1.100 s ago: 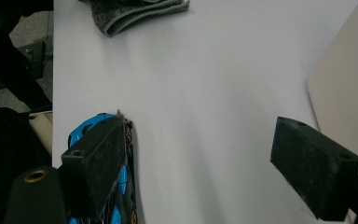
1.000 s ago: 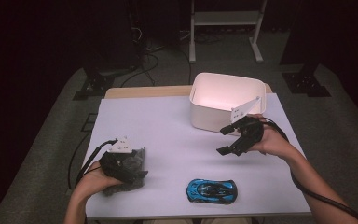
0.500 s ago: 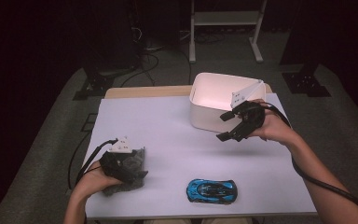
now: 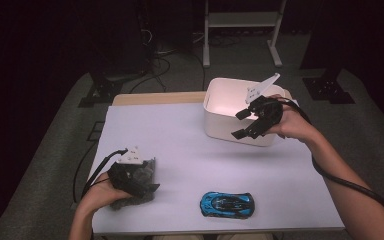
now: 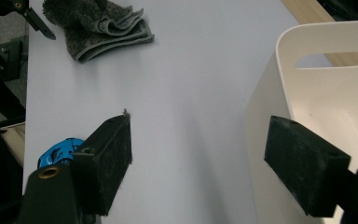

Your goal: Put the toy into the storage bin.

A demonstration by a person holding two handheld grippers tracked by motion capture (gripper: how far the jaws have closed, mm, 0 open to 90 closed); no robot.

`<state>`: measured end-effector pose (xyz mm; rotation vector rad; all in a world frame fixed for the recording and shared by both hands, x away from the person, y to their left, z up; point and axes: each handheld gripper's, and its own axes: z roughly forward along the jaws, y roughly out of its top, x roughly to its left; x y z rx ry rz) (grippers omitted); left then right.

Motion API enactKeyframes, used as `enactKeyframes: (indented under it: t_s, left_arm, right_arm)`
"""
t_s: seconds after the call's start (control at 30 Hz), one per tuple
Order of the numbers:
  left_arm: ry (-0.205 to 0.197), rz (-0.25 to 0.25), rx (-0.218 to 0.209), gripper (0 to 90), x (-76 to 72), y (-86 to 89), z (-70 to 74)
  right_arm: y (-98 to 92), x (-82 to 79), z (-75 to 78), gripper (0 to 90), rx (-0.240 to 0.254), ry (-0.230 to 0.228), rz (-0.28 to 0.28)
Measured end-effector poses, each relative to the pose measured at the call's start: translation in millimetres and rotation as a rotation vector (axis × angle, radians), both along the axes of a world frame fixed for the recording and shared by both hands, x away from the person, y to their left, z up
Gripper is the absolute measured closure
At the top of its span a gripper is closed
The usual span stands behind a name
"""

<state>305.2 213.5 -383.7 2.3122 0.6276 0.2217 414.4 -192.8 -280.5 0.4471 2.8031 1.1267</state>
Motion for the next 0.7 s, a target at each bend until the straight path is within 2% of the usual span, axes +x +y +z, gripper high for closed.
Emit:
enactKeyframes:
  t_s: [0.17,0.23,0.47,0.53,0.7]
  left_arm:
    - [0.004,0.0,-0.013,10.0,-0.1,0.4,0.4]
    - [0.0,0.001,-0.004,10.0,0.6,0.6,0.2]
    - [0.003,0.005,-0.008,10.1,0.6,0.9,-1.1]
    - [0.006,0.011,-0.006,10.0,0.2,1.9,-2.3]
    - [0.014,0.017,-0.001,10.0,-1.0,3.7,-4.2]
  right_arm:
    - [2.2,10.2,2.4,23.2,-0.024,-0.002,-0.006]
    - [2.6,16.2,2.3,23.8,-0.039,0.002,-0.015]
    - [3.1,38.3,-3.7,26.1,-0.058,0.017,-0.035]
    - [4.1,42.9,-5.8,30.5,-0.066,0.021,-0.037]
    - [4.3,53.4,-11.9,34.5,-0.075,0.029,-0.045]
